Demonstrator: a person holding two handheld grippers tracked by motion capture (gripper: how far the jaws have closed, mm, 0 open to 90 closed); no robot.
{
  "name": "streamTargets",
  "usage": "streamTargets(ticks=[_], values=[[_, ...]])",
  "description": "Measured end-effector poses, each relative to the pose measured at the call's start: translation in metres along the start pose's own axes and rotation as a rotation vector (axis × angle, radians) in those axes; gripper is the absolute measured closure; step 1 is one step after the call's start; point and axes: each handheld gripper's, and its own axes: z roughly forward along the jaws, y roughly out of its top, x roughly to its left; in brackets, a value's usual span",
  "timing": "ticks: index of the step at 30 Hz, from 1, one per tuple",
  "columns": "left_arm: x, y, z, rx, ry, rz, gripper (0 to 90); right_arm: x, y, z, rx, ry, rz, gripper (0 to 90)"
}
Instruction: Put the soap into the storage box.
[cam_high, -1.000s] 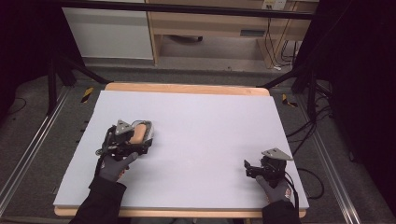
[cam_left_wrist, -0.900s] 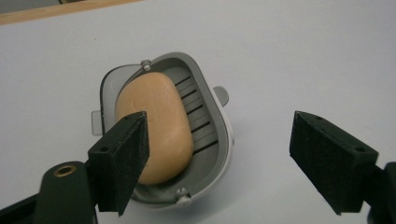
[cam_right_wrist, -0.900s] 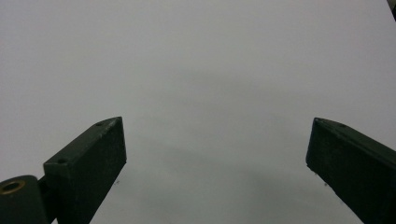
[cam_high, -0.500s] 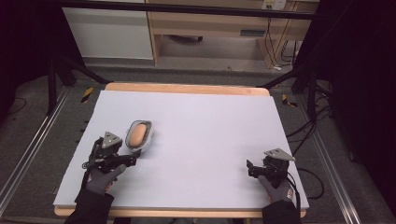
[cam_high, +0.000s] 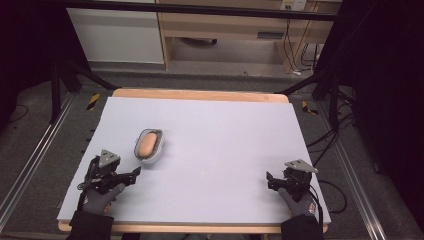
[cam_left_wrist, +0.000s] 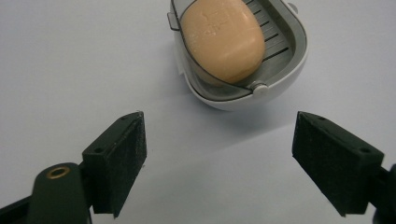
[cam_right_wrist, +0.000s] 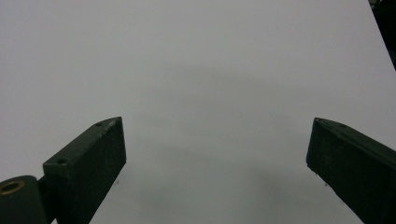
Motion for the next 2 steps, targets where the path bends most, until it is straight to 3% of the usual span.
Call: streamTargets(ticks=[2], values=[[0.0001,-0.0028,0.0013,0.004,0.009,0.004,17.1,-0.0003,-0.0003,0.0003,0.006,-0.001,0.004,5.1]])
